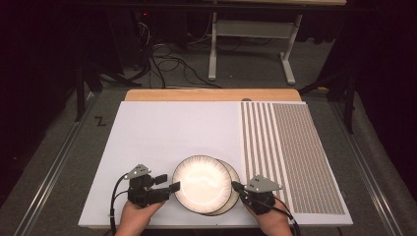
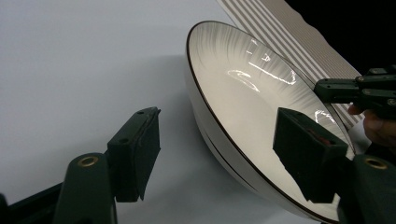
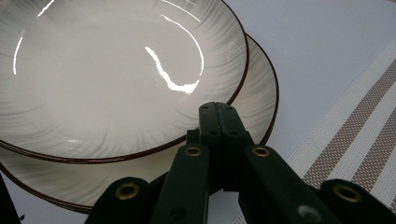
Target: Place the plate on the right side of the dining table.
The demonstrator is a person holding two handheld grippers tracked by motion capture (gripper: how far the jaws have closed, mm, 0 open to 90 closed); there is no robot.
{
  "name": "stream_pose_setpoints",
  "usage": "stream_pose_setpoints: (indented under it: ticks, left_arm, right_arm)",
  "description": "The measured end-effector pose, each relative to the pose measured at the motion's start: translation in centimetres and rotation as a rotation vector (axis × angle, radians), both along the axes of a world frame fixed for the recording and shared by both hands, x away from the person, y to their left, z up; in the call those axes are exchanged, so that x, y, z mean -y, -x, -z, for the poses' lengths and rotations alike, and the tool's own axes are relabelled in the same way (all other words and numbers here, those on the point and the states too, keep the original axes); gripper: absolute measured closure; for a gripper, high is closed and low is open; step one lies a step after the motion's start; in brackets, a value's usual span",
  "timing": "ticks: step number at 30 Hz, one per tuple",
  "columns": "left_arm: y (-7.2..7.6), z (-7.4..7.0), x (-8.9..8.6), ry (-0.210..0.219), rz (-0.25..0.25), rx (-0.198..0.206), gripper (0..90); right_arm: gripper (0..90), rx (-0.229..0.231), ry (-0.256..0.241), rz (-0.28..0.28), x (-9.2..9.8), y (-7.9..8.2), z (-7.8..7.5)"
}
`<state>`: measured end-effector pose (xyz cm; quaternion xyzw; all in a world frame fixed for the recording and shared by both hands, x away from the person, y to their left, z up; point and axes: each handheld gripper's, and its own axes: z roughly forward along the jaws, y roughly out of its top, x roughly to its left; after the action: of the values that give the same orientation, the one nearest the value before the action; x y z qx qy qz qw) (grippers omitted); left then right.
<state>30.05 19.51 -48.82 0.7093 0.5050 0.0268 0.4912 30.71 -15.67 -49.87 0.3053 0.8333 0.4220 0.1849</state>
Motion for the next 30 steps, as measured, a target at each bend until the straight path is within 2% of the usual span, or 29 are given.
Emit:
stream_pose_setpoints:
  ticks: [3,5,7,12,23,30]
  left_arm:
    - [-0.6,-0.1,0.2,0.030,0.018,-0.083,36.8]
    - [-0.9,-0.1,0.4,0.020,0.023,-0.132,40.1]
    - [-1.1,0.0,0.4,0.019,0.027,-0.159,42.8]
    - [-1.2,0.3,0.5,0.038,0.044,-0.165,47.6]
    - [-1.2,0.4,0.4,0.043,0.051,-0.167,47.9]
    - [-1.1,0.4,0.5,0.045,0.063,-0.164,48.4]
  right_arm:
    - [90.0,-0.001,0.003,0.000,0.0,0.0,0.0]
    - [90.0,-0.001,0.003,-0.002,0.0,0.0,0.0]
    - [90.0,-0.006,0.004,0.000,0.0,0.0,0.0]
    - [90.0,-0.010,-0.001,0.001,0.0,-0.1,0.0]
    - [90.0,-0.009,0.001,0.007,-0.1,-0.2,0.0]
    - [90.0,-0.014,0.015,-0.016,-0.7,-0.2,0.2]
